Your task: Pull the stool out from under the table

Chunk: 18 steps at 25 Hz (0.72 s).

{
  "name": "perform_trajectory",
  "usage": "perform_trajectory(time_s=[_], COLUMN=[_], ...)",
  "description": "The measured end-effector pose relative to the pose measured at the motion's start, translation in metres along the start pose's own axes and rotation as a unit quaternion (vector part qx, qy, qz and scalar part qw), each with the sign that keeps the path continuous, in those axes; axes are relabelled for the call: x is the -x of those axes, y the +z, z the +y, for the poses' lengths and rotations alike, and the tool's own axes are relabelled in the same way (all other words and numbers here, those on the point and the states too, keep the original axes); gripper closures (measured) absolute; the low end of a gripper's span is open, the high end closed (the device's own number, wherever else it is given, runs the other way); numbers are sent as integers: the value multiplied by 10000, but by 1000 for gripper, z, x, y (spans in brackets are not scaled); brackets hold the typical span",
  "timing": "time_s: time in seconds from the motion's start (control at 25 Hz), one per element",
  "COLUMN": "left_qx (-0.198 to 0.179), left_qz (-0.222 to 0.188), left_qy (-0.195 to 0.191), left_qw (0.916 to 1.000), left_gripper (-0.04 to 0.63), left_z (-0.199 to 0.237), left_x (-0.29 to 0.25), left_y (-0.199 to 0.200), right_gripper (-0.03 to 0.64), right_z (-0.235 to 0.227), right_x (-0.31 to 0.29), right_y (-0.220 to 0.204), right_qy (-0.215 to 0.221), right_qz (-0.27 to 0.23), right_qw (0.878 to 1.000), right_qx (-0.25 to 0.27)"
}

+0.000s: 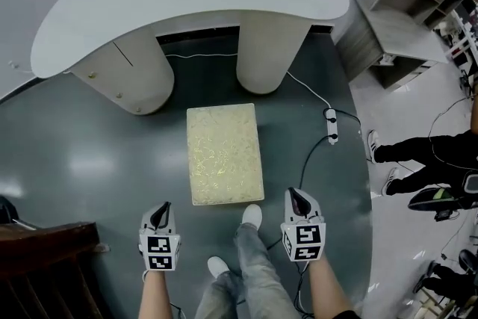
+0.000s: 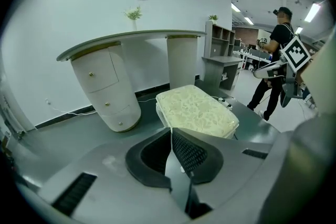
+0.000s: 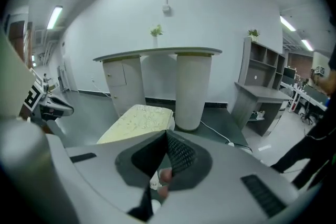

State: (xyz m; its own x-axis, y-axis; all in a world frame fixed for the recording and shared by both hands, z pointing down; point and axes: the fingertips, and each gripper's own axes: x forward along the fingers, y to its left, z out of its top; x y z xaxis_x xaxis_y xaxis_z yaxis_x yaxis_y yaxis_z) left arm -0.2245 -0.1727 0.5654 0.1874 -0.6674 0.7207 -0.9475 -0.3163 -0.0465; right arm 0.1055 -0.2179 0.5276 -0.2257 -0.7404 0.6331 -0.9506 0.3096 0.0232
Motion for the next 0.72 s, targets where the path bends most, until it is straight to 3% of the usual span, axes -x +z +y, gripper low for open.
perform_trajectory(time_s=[0.4,0.72], left_qx=[-175,5], left_qz=[-548,-1114], left_qy=[70,92], left_qw=[9983,9937], left_gripper=[578,581], left_z=[-13,-26], left_x=[51,96], left_y=[80,142], right_gripper=[555,555], right_z=[8,26], right_x=[54,102], right_y=[74,118], right_qy=[168,155], right_qz=[-526,-867], right_qw=[9984,9959], right_qx=[-155,-228])
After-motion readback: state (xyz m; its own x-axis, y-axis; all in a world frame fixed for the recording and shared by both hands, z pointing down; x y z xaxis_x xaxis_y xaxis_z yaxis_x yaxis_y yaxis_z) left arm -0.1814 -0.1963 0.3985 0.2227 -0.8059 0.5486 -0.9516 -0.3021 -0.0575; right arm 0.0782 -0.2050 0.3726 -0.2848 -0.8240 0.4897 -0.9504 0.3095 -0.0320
